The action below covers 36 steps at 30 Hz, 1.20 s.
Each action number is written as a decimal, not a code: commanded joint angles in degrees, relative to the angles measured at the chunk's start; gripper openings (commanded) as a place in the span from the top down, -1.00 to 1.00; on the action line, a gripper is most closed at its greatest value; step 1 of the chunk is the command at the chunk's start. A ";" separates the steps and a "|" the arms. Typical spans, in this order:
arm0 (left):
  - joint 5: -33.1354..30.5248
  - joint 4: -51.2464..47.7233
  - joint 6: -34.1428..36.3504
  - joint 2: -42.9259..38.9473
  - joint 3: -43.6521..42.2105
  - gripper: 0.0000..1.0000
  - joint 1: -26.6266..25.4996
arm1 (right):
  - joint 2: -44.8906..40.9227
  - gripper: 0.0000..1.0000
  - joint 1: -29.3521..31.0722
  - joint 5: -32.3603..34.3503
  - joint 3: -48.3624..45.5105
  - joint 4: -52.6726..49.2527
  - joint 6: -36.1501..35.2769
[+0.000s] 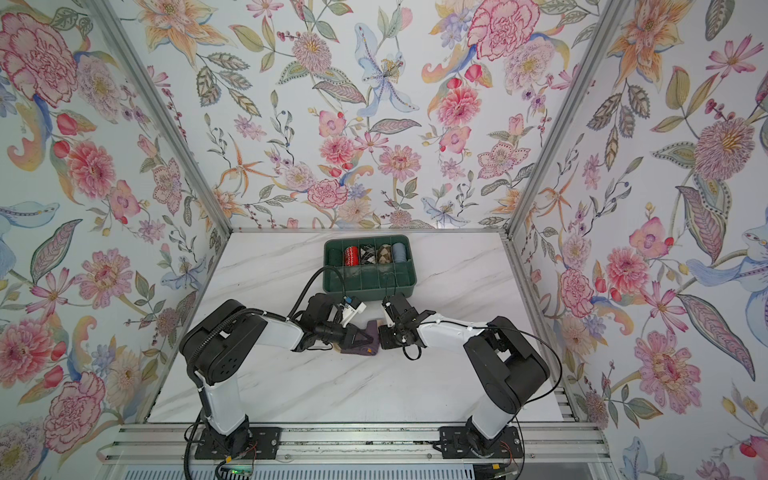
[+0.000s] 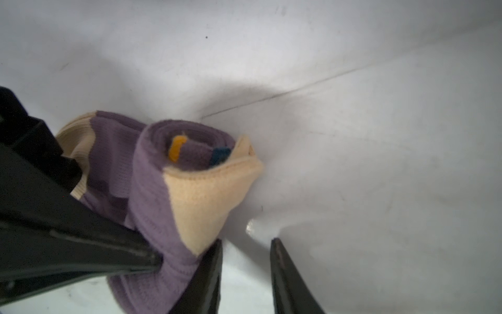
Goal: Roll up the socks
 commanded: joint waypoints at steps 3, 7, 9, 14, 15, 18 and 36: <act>-5.67 -5.52 -0.58 3.81 -2.89 1.00 1.12 | 0.07 0.35 0.47 0.88 0.01 -1.55 0.60; -7.60 -8.03 0.50 3.86 -2.74 1.00 1.30 | -1.08 0.36 -0.09 -0.73 -1.16 0.52 1.11; -8.80 -9.97 1.40 3.48 -2.51 1.00 1.35 | -0.94 0.36 0.05 -0.62 -1.16 0.75 1.11; -10.94 -13.21 2.65 2.20 -1.83 1.00 1.39 | 0.62 0.37 0.81 1.30 -0.07 0.19 1.20; -11.39 -13.76 2.81 2.02 -1.67 1.00 1.32 | 1.00 0.38 1.03 1.53 0.26 -0.04 1.20; -13.13 -16.10 3.68 1.40 -1.04 1.00 1.34 | 1.43 0.39 1.54 1.75 0.67 0.38 1.28; -14.17 -19.26 4.93 0.63 1.08 1.00 0.95 | -3.91 0.36 -5.74 -8.01 -7.26 9.26 7.06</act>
